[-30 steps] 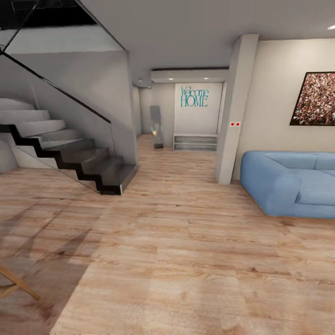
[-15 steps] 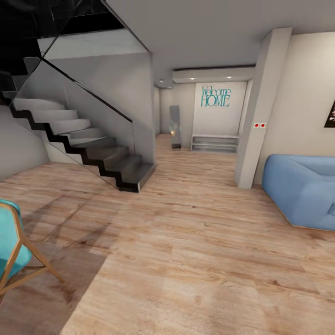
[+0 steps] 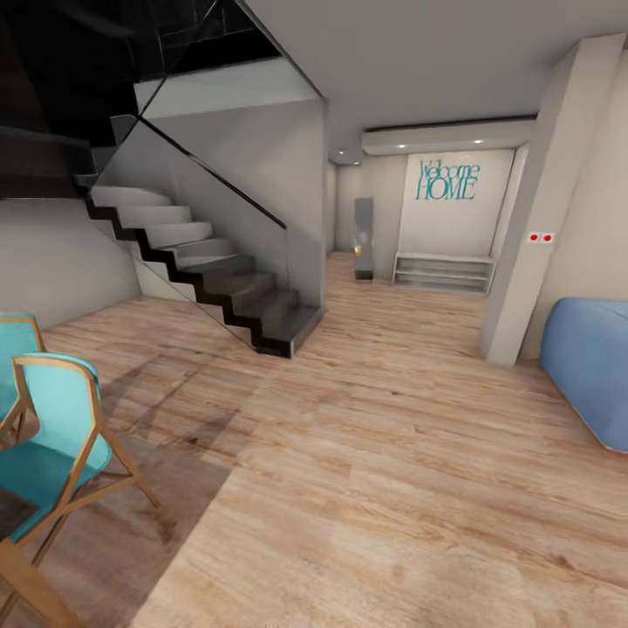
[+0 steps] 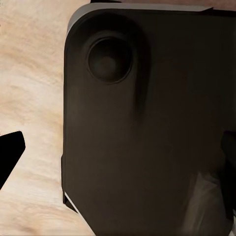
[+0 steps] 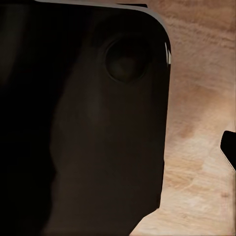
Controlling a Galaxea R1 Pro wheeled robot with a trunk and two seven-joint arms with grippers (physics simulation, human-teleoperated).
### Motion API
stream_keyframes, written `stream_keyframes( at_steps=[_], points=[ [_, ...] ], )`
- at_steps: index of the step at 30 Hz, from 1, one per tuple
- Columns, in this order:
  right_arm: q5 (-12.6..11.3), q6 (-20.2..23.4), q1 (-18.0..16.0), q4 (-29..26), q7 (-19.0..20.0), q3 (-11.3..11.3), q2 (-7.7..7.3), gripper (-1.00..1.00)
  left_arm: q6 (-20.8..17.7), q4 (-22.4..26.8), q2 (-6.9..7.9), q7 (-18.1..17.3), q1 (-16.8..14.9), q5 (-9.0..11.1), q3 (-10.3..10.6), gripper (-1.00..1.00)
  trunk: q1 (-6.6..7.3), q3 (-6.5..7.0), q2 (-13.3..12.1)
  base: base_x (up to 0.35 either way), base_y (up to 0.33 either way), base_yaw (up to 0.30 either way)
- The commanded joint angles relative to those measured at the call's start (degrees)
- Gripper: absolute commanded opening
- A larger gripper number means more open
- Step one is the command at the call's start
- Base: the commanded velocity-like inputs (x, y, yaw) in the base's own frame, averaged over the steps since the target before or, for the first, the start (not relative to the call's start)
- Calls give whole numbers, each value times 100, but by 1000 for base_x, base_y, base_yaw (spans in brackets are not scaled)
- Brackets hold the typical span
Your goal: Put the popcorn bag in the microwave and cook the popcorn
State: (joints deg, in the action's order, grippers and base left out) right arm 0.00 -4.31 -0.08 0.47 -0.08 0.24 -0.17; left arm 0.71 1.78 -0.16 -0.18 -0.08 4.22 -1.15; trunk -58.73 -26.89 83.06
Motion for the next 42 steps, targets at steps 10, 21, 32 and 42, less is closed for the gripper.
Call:
stream_keyframes(
  at_steps=[10, 21, 32, 42],
  points=[
    [0, -26, -1, 6, -1, 2, -1, 100, 8, -1, -1, -2, -1, 44, -8, 100, 0, -4, 2, 0, 0, 269],
    [0, -26, -1, 6, -1, 2, 6, 100, 7, 0, -1, -4, 1, 44, -8, 100, 0, -4, 2, 0, 0, 269],
    [0, -26, -1, 6, -1, 2, 8, 100, 6, 5, -1, -6, -1, 44, -8, 100, 0, -4, 2, 0, 0, 269],
    [0, -26, -1, 6, -1, 2, 8, 100, 7, 3, -1, -6, -1, 44, -8, 100, 0, -4, 2, 0, 0, 269]
  ],
)
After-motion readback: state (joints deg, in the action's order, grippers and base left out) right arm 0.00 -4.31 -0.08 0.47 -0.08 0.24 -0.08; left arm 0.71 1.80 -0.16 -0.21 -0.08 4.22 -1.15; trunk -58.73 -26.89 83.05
